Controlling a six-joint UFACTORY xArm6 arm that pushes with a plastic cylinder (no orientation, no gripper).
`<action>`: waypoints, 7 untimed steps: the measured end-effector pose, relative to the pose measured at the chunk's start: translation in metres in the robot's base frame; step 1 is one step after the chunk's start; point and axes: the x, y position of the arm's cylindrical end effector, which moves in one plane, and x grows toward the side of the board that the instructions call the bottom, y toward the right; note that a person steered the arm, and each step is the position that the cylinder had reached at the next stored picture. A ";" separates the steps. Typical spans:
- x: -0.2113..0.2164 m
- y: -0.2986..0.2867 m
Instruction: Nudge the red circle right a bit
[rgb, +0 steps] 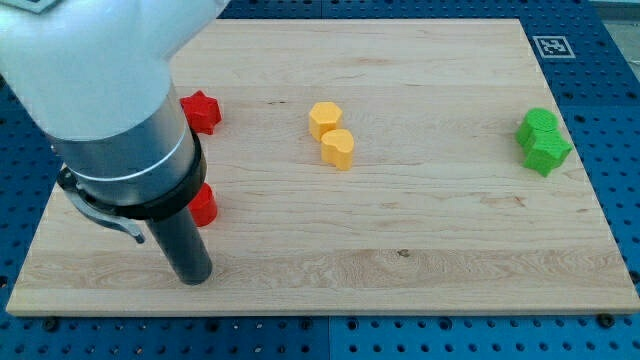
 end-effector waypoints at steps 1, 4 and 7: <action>0.000 0.000; -0.009 -0.055; -0.048 -0.050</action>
